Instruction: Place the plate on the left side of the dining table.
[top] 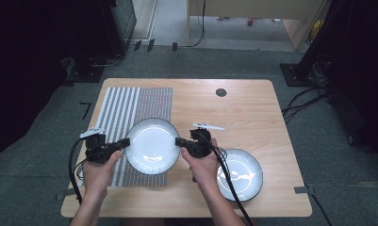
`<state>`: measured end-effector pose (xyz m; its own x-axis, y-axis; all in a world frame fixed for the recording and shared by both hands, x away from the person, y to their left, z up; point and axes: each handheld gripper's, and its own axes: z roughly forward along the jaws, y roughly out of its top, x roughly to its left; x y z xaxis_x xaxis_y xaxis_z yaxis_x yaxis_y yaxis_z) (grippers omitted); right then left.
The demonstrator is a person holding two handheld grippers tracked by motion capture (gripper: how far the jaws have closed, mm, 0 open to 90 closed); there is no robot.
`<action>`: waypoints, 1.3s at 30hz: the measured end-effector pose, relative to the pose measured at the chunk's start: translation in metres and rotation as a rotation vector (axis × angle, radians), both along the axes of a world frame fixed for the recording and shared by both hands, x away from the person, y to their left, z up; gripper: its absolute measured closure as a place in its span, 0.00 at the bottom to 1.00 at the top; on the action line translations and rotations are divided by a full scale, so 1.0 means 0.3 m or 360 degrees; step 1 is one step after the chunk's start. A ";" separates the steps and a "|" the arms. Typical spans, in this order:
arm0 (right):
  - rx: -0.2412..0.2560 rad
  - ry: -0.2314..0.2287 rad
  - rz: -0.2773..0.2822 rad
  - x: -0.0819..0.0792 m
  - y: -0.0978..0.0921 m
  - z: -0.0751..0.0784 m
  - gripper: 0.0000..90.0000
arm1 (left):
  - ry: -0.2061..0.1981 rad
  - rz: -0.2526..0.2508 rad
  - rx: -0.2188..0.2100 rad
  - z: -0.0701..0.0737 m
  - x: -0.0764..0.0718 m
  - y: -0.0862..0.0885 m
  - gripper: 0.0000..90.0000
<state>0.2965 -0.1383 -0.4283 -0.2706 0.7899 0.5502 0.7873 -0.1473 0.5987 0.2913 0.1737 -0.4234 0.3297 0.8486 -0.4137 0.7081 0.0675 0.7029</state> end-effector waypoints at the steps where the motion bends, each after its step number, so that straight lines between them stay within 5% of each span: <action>1: 0.0001 0.0002 0.0004 0.008 0.018 -0.003 0.96 | 0.0009 0.0008 0.0001 -0.002 0.003 0.018 0.98; 20: -0.0074 0.0043 0.0064 0.137 0.200 -0.035 0.96 | 0.0102 0.0100 -0.0038 -0.063 0.082 0.177 0.98; 30: -0.0105 0.0115 0.0069 0.237 0.267 -0.068 0.95 | 0.0173 0.0167 -0.0044 -0.109 0.162 0.233 0.98; 39: -0.0114 0.0199 0.0035 0.356 0.314 -0.095 0.95 | 0.0268 0.0195 -0.0051 -0.148 0.283 0.263 0.97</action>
